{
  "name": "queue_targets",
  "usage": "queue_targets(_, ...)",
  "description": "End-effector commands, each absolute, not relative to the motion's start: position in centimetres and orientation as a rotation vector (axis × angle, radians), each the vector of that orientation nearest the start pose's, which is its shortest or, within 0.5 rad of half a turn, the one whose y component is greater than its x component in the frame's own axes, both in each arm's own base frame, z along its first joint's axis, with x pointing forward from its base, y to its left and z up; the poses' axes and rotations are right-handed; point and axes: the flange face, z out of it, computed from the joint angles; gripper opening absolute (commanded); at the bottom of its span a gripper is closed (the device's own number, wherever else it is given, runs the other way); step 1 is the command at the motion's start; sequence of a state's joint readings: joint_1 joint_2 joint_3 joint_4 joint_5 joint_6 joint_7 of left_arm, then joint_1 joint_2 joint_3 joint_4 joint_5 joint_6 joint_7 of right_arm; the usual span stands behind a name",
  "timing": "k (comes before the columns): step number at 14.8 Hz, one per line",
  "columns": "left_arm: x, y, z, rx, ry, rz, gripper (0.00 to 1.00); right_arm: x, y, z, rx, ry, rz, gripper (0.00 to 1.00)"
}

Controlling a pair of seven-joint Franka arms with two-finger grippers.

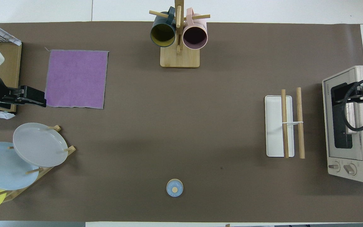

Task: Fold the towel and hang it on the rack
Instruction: 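Move the left gripper to the edge of the purple towel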

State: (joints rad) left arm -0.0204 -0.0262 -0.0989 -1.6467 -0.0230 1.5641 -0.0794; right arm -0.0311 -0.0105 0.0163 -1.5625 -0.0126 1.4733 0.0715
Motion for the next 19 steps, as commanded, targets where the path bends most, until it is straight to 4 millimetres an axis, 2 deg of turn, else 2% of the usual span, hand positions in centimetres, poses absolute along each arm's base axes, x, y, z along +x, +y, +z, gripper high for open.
queue_targets(1,53.6,-6.6,60.5,-3.164,0.047,0.082,1.0,53.5,-1.1,62.7,-3.133,0.11,0.12,1.0)
queue_targets(3,53.5,-6.7,61.0,-3.167,0.052,0.049,1.0,53.5,-1.1,62.7,-3.133,0.11,0.12,1.0)
queue_targets(5,53.5,-7.8,61.0,-3.168,0.068,0.027,1.0,53.5,-1.2,62.7,-3.133,0.112,0.12,1.0)
queue_targets(8,53.5,-7.4,61.0,-3.169,0.066,0.03,1.0,53.5,-1.1,62.7,-3.133,0.11,0.12,1.0)
queue_targets(11,53.9,-6.5,59.7,-3.174,0.038,0.067,1.0,53.5,-1.2,62.7,-3.133,0.112,0.12,1.0)
queue_targets(14,57.1,-3.9,55.1,-3.188,-0.028,0.064,1.0,53.5,-1.2,62.7,-3.133,0.112,0.12,1.0)
queue_targets(15,58.6,-2.7,52.6,-3.191,-0.053,0.084,1.0,53.5,-1.1,62.6,-3.133,0.11,0.123,1.0)
queue_targets(16,59.8,-2.2,50.6,-3.194,-0.042,0.079,1.0,53.5,-1.1,62.6,-3.133,0.11,0.123,1.0)
queue_targets(18,61.8,0.1,46.4,-3.197,-0.099,0.077,0.89,53.5,-1.1,62.7,-3.133,0.11,0.12,1.0)
queue_targets(19,62.6,0.7,45.0,-3.196,-0.089,0.027,0.96,53.5,-1.2,62.6,-3.132,0.112,0.123,1.0)
